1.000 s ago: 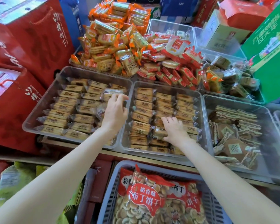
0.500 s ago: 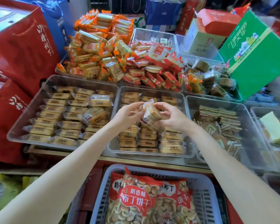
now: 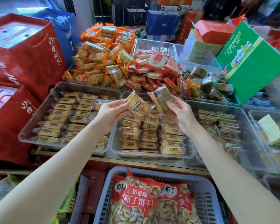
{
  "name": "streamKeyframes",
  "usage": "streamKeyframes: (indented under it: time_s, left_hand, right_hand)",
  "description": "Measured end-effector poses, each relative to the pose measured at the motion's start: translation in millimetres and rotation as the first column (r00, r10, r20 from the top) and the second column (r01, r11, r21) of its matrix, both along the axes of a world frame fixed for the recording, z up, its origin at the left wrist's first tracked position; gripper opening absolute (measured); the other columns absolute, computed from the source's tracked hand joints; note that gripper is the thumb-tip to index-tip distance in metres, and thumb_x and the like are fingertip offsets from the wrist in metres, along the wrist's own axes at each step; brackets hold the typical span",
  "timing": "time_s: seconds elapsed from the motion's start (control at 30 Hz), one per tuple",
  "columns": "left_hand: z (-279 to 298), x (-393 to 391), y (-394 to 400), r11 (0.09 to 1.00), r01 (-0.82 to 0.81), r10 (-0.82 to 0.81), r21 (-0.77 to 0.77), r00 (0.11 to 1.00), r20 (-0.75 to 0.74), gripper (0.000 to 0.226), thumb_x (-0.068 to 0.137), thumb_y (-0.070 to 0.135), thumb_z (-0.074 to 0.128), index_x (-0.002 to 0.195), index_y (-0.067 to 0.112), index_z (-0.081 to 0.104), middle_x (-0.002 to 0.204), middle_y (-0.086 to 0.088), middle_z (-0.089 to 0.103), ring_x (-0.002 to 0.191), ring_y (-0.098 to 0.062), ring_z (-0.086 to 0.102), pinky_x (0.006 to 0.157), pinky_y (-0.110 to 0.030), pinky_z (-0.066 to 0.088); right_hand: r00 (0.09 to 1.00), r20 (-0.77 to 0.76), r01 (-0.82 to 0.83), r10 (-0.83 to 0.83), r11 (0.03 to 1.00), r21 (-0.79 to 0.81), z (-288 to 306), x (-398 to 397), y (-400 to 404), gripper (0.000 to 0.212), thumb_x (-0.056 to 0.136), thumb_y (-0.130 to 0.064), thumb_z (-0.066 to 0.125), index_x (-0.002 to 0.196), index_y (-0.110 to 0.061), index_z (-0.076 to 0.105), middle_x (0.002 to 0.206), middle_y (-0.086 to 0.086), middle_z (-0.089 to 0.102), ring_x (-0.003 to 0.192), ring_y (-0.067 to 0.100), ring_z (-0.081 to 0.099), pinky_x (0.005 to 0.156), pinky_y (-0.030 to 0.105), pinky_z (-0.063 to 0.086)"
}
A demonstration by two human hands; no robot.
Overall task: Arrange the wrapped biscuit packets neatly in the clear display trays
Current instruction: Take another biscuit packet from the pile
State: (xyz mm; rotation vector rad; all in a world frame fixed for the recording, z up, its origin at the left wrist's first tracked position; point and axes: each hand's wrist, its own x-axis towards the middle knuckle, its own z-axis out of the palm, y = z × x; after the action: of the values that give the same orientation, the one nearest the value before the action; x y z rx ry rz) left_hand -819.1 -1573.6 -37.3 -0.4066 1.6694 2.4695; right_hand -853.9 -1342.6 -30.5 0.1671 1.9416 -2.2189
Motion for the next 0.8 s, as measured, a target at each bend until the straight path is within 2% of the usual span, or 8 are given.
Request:
streamKeyframes:
  time_s: [0.1, 0.2, 0.3, 0.37, 0.47, 0.53, 0.67, 0.8]
  left_hand:
    - [1, 2, -2, 0.997, -0.004, 0.002, 0.074, 1.0, 0.023, 0.021, 0.09, 0.006, 0.056, 0.108, 0.006, 0.065, 0.089, -0.004, 0.074, 0.085, -0.014, 0.07, 0.076, -0.021, 0.057]
    - [2, 4, -5, 0.995, -0.039, 0.036, 0.09, 0.999, 0.032, 0.016, 0.093, 0.005, 0.052, 0.101, 0.006, 0.065, 0.084, -0.005, 0.074, 0.077, -0.014, 0.071, 0.068, -0.02, 0.057]
    - [0, 1, -10, 0.966, -0.134, 0.137, -0.221, 0.991, 0.0, 0.016, 0.093, 0.008, 0.055, 0.104, 0.004, 0.066, 0.095, -0.012, 0.069, 0.084, -0.016, 0.068, 0.074, -0.023, 0.058]
    - [-5, -1, -14, 0.82, -0.161, 0.132, -0.549, 0.987, -0.093, 0.017, 0.092, 0.009, 0.057, 0.104, 0.002, 0.068, 0.097, -0.013, 0.069, 0.086, -0.019, 0.068, 0.074, -0.029, 0.059]
    - [-9, -3, -17, 0.673, -0.178, 0.087, -0.718, 0.983, -0.162, 0.017, 0.091, 0.01, 0.059, 0.102, 0.002, 0.069, 0.093, -0.009, 0.068, 0.079, -0.018, 0.068, 0.072, -0.034, 0.059]
    - [-11, -7, -17, 0.688, -0.154, 0.1, -0.709, 0.988, -0.117, 0.018, 0.092, 0.009, 0.058, 0.104, 0.001, 0.068, 0.095, -0.01, 0.067, 0.08, -0.018, 0.067, 0.069, -0.031, 0.06]
    - [-13, -13, -14, 0.852, -0.019, 0.065, -0.523, 0.995, 0.07, 0.017, 0.094, 0.007, 0.053, 0.104, 0.003, 0.066, 0.103, -0.017, 0.067, 0.085, -0.018, 0.066, 0.066, -0.02, 0.058]
    - [-6, -16, -9, 0.989, 0.028, 0.005, -0.145, 0.976, 0.219, 0.012, 0.097, 0.013, 0.049, 0.099, 0.011, 0.061, 0.112, -0.019, 0.061, 0.087, -0.022, 0.064, 0.074, -0.026, 0.057]
  right_hand:
    - [0.999, 0.002, -0.04, 0.04, 0.993, -0.114, 4, 3, -6, 0.038, 0.091, 0.004, 0.052, 0.125, -0.011, 0.052, 0.104, 0.008, 0.064, 0.088, 0.017, 0.067, 0.067, 0.028, 0.059]
    - [0.999, -0.008, -0.034, 0.033, 0.996, -0.086, 2, 4, -7, 0.032, 0.086, 0.009, 0.057, 0.114, -0.007, 0.053, 0.109, 0.014, 0.063, 0.092, 0.022, 0.067, 0.069, 0.029, 0.059]
    - [1.0, -0.019, -0.001, 0.002, 1.0, 0.013, 0, 3, -11, 0.026, 0.08, 0.005, 0.066, 0.101, -0.006, 0.055, 0.111, 0.019, 0.064, 0.095, 0.024, 0.067, 0.071, 0.027, 0.059]
    - [0.999, -0.051, 0.008, -0.006, 0.999, 0.05, 0, 3, -15, 0.022, 0.079, 0.003, 0.068, 0.096, -0.007, 0.059, 0.102, 0.015, 0.067, 0.088, 0.02, 0.068, 0.066, 0.022, 0.057]
    - [0.995, -0.089, 0.042, -0.035, 0.997, 0.071, 1, 1, -21, 0.016, 0.082, 0.0, 0.067, 0.094, -0.011, 0.064, 0.087, 0.005, 0.069, 0.072, 0.007, 0.069, 0.058, 0.016, 0.053]
    - [0.996, -0.074, 0.059, -0.055, 0.997, 0.056, 2, -1, -26, 0.011, 0.085, -0.005, 0.066, 0.094, -0.011, 0.067, 0.086, 0.003, 0.069, 0.066, 0.004, 0.068, 0.053, 0.016, 0.052]
    - [1.0, 0.021, -0.019, 0.021, 0.997, -0.068, 1, -6, -37, 0.011, 0.086, -0.006, 0.063, 0.096, -0.007, 0.067, 0.083, 0.006, 0.071, 0.057, 0.009, 0.064, 0.048, 0.021, 0.051]
    - [0.984, 0.005, -0.18, 0.18, 0.984, 0.021, -2, -10, -43, 0.019, 0.081, -0.003, 0.068, 0.098, -0.008, 0.062, 0.095, 0.007, 0.069, 0.083, 0.018, 0.067, 0.072, 0.031, 0.059]
